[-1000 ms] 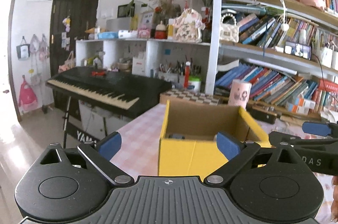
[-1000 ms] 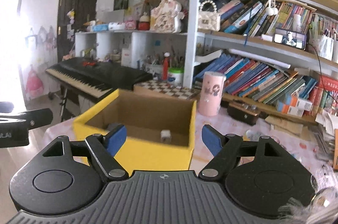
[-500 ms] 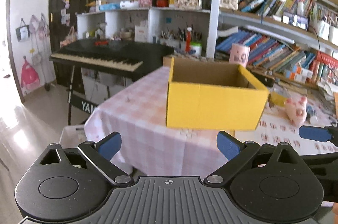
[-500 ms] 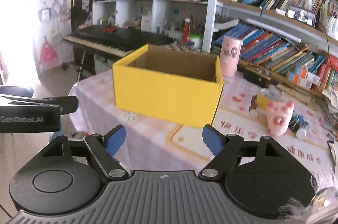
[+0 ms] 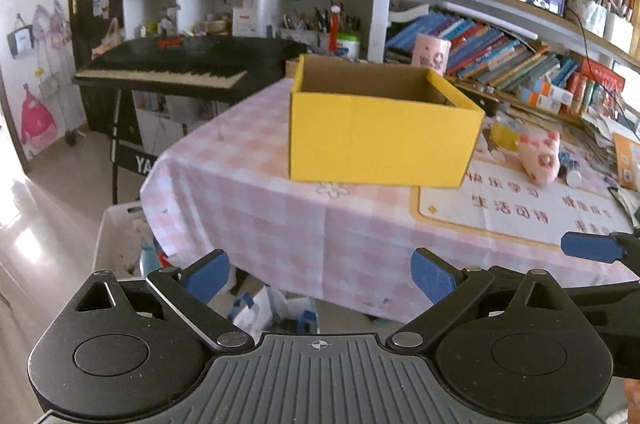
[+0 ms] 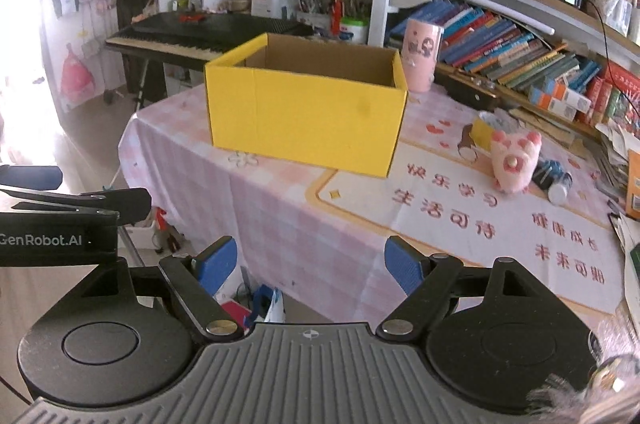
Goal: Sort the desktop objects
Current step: 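Withdraw both open tools from the box back toward the table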
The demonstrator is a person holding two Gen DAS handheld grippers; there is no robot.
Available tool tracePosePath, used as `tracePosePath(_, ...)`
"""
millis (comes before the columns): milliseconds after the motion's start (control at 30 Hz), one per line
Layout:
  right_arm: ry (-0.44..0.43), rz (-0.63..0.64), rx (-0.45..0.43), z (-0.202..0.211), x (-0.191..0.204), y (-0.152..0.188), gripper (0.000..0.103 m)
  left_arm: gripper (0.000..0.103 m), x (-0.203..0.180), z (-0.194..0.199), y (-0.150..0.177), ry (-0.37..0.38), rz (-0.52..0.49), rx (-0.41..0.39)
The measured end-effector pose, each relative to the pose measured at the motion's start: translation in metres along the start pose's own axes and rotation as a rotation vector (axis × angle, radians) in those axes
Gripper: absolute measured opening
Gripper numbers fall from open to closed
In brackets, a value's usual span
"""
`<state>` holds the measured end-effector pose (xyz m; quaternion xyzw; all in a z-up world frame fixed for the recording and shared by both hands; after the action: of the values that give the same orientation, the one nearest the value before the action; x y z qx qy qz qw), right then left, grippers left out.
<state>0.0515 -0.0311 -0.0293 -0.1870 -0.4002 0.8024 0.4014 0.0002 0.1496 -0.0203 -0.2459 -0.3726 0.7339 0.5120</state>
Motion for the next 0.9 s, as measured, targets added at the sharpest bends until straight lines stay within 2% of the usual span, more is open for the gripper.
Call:
tracePosePath(400,0.091,-0.083,0.042,0.008,-0.029,0.015,0.082,0.099,-0.033,-0.009,0.000,0.096,-0.076,0.026)
tracePosePath(900,0.176,-0.152,0.055,0.020,-0.069,0.021,0.083,0.099,-0.079,-0.021,-0.007,0.179,-0.133,0.045)
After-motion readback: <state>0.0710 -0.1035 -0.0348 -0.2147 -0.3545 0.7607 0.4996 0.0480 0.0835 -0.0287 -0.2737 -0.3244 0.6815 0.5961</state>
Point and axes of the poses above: each gripper's, at about its wrist camera, not at the fingertips, and z roughly against the way its jaws point, x to its left, y to its underside, the point moved 4 cm from there along -z, roughly the way its jaws point, and after that the axes turned 7 degrees about -y, right-handed, at the moved point
